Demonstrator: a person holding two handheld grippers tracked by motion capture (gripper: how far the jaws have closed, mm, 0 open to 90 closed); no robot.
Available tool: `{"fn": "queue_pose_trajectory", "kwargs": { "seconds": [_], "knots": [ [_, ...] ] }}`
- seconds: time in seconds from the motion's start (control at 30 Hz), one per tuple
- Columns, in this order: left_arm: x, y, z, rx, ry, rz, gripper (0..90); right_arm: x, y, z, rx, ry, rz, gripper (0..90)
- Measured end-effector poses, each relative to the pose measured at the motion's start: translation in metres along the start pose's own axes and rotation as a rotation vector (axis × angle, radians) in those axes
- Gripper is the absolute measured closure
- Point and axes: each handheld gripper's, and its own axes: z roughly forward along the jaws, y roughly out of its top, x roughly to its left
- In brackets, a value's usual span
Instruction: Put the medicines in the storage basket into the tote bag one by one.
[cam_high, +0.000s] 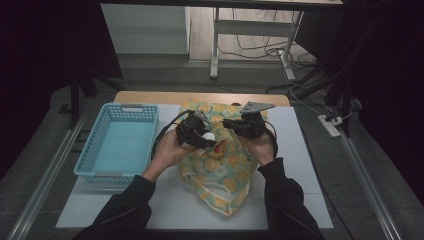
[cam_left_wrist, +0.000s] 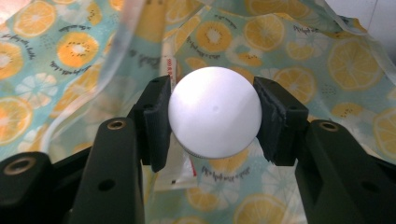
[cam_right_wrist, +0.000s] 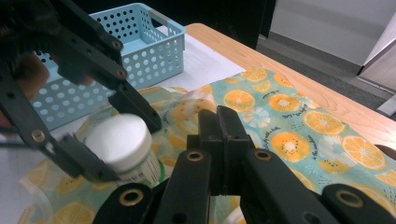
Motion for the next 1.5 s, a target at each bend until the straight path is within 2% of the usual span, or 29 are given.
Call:
{"fn": "queue_pose_trajectory", "kwargs": {
  "seconds": [0.33, 0.6, 0.77, 1.0, 1.2, 1.33, 1.5],
  "knots": [
    [-0.005, 0.005, 0.025, -0.006, 0.002, 0.007, 50.4, -0.001, -0.001, 0.001, 0.004, -0.001, 0.004, 89.9],
    [-0.004, 0.007, 0.041, 0.009, 0.018, 0.006, 50.3, -0.003, -0.002, 0.001, 0.006, -0.009, 0.012, 89.9],
    [-0.004, 0.008, 0.051, 0.031, 0.038, 0.021, 50.3, -0.003, -0.002, 0.001, 0.007, -0.008, 0.013, 89.9],
    [-0.001, 0.006, 0.061, 0.041, 0.046, 0.009, 50.3, -0.003, -0.002, 0.001, 0.007, -0.006, 0.011, 89.9],
    [0.001, 0.005, 0.062, 0.027, 0.043, -0.002, 49.1, -0.003, -0.002, 0.000, 0.009, -0.007, 0.009, 89.9],
    [0.000, 0.005, 0.059, 0.001, 0.039, -0.016, 39.4, -0.003, -0.002, 0.000, 0.007, -0.006, 0.007, 89.9],
    [-0.003, 0.007, 0.049, -0.030, -0.002, -0.034, 30.5, -0.003, -0.001, 0.000, 0.007, -0.005, 0.008, 89.9]
  ]
}}
